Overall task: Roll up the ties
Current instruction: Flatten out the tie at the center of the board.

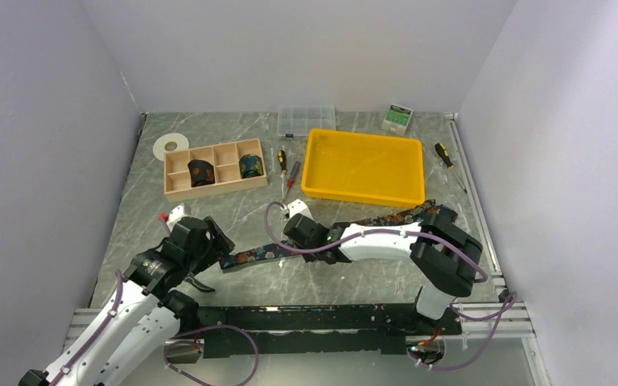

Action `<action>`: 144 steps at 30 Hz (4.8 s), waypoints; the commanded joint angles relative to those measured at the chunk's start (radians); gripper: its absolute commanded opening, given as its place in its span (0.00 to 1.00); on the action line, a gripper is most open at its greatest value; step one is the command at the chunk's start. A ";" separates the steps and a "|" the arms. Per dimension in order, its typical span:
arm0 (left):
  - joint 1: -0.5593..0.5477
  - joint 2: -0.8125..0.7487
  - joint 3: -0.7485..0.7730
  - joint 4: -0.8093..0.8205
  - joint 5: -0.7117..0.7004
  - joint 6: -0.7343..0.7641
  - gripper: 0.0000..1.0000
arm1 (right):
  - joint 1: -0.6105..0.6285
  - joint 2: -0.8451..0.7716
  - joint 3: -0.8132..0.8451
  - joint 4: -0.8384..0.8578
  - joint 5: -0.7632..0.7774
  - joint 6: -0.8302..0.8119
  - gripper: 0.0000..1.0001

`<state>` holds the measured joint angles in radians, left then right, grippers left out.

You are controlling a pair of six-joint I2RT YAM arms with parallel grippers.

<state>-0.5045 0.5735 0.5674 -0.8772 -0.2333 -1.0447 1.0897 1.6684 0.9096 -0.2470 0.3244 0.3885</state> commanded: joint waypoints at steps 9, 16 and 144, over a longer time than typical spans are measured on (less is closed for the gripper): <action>0.003 -0.012 0.009 0.019 0.007 -0.013 0.85 | 0.002 0.005 0.015 -0.014 0.010 -0.006 0.00; 0.003 -0.024 0.015 0.013 -0.003 -0.015 0.86 | 0.002 -0.048 0.055 -0.033 0.020 -0.046 0.00; 0.007 0.197 -0.149 0.230 -0.021 -0.067 0.09 | -0.506 -0.022 -0.153 0.181 0.135 0.304 0.38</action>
<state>-0.5026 0.7330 0.4221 -0.6918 -0.2653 -1.1339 0.6090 1.5974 0.7151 0.0288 0.3943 0.6285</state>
